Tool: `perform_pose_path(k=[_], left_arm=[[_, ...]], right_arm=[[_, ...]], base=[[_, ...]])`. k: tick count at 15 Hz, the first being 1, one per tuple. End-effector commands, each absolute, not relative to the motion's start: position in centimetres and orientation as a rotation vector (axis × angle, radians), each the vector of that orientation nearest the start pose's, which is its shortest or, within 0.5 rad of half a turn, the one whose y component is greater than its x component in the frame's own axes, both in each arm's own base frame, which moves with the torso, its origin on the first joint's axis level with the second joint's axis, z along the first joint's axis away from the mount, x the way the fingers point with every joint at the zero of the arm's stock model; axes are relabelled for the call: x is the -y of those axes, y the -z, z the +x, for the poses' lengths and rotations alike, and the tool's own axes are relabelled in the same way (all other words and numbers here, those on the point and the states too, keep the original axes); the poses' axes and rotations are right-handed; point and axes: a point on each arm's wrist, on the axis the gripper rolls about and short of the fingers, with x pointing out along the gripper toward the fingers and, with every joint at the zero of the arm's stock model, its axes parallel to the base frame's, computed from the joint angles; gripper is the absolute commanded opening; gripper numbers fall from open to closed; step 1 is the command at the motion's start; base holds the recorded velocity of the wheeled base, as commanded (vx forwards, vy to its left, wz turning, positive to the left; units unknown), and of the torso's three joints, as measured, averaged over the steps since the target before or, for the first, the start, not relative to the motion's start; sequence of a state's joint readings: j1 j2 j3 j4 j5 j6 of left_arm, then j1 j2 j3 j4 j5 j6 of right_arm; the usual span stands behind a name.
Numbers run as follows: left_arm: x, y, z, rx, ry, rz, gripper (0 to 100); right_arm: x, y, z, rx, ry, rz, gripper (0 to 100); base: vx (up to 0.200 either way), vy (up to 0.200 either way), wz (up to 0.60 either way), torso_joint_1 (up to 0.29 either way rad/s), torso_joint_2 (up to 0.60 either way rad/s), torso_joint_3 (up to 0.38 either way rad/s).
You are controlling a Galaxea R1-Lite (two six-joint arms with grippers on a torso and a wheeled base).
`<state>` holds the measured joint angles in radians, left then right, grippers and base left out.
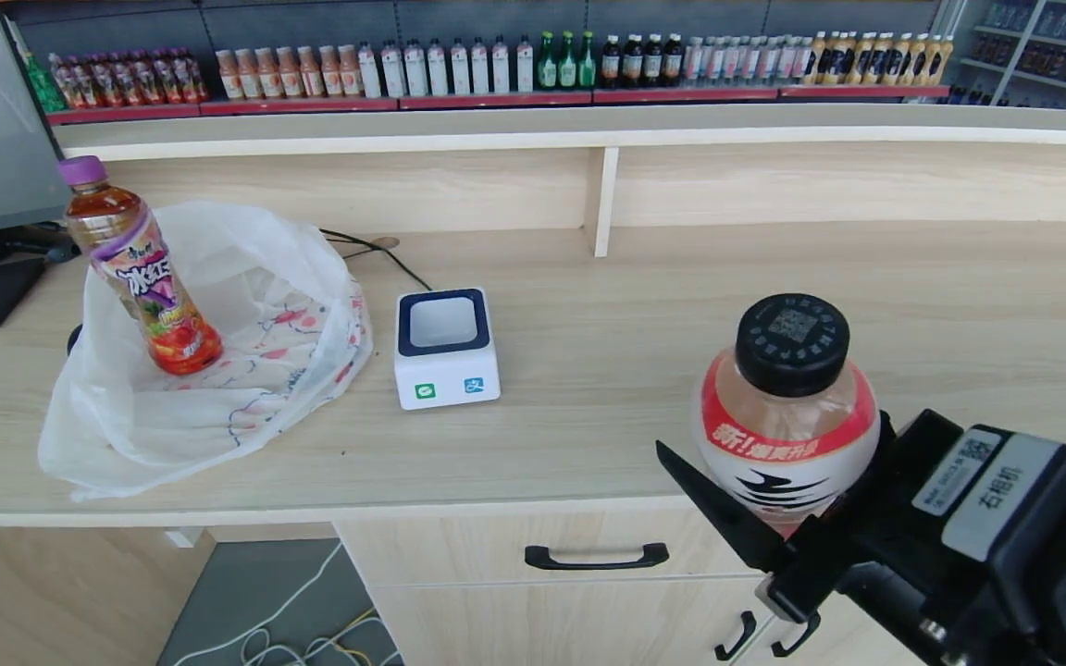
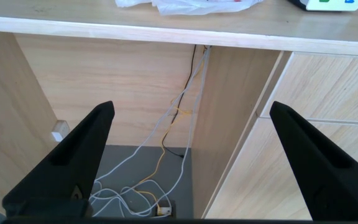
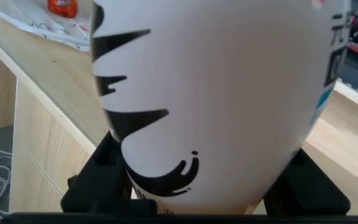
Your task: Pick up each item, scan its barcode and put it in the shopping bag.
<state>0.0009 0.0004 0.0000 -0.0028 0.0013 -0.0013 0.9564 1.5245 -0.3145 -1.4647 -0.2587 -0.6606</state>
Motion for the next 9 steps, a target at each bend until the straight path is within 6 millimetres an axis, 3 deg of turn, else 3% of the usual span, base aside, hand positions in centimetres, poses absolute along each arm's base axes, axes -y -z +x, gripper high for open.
perform_pose_path(k=[1, 9], left_arm=[[0.0, -7.6, -2.3, 0.003, -0.003, -0.002, 100], [0.0, -7.6, -2.3, 0.003, -0.003, -0.002, 100]], right_arm=[[-18.5, -19.1, 12.8, 0.469, -0.609, -0.531, 0], [-20.2, -18.5, 9.5, 0.633, -0.731, -0.765, 0]], base=[[0.0, 0.0, 0.0, 0.0, 0.0, 0.0], [0.0, 0.0, 0.0, 0.0, 0.0, 0.0]])
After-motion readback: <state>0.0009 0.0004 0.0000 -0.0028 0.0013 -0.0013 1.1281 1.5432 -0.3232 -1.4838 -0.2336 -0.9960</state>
